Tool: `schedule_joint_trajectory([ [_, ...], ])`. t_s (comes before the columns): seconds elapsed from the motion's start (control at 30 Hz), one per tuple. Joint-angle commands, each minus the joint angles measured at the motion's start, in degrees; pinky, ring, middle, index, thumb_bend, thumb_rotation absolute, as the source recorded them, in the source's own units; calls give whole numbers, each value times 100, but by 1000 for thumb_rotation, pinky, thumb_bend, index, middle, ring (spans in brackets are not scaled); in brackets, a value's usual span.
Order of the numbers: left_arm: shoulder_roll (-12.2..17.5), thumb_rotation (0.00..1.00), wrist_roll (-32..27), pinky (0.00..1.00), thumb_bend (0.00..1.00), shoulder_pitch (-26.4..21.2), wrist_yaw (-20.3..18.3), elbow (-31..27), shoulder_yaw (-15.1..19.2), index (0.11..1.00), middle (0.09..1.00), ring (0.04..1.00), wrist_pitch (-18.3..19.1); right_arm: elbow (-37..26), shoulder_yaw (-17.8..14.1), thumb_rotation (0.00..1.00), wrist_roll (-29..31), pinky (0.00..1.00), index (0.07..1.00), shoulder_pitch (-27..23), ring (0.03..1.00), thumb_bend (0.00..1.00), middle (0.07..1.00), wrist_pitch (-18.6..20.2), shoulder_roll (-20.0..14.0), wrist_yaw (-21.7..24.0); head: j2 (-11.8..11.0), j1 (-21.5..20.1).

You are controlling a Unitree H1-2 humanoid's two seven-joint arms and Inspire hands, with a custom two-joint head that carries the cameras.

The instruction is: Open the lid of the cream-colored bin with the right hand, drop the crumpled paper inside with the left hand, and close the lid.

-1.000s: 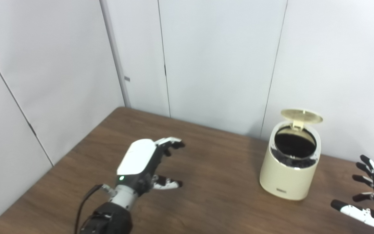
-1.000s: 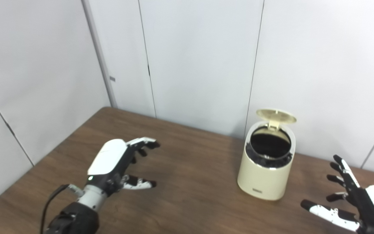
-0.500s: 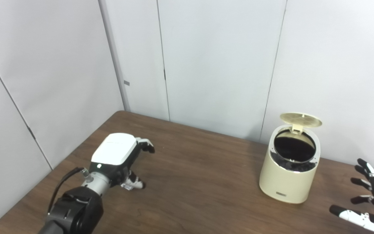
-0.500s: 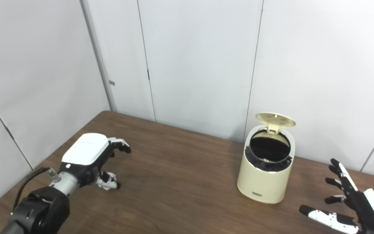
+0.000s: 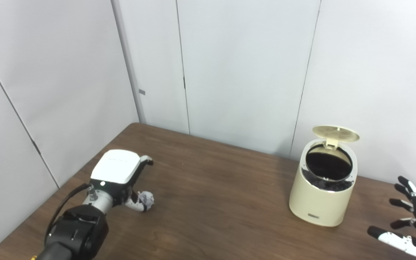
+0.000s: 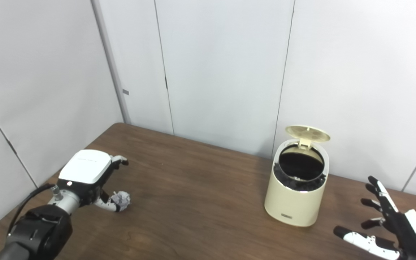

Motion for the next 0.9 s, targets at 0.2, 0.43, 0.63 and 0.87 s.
schedule_joint_trajectory([
  [0.2, 146, 124, 236, 463, 899, -78, 297, 352, 16, 761, 696, 603, -133, -193, -60, 457, 9, 537, 985, -217, 844, 876, 946, -68, -103, -46, 17, 16],
  [0.43, 64, 120, 13, 453, 878, -90, 919, 814, -31, 703, 660, 585, -402, -212, -51, 447, 23, 560, 988, -225, 848, 860, 957, -71, -96, -37, 51, 4],
  [0.63, -27, 102, -452, 402, 859, -110, 1440, 1198, -55, 679, 633, 537, -546, -260, -43, 452, -8, 563, 985, -219, 856, 860, 954, -32, -79, -49, 74, -6],
  [0.87, -19, 104, -586, 368, 855, -125, 1692, 1556, -183, 669, 614, 516, -573, -288, -33, 465, -11, 542, 987, -214, 851, 865, 955, 11, -94, -37, 107, -23],
])
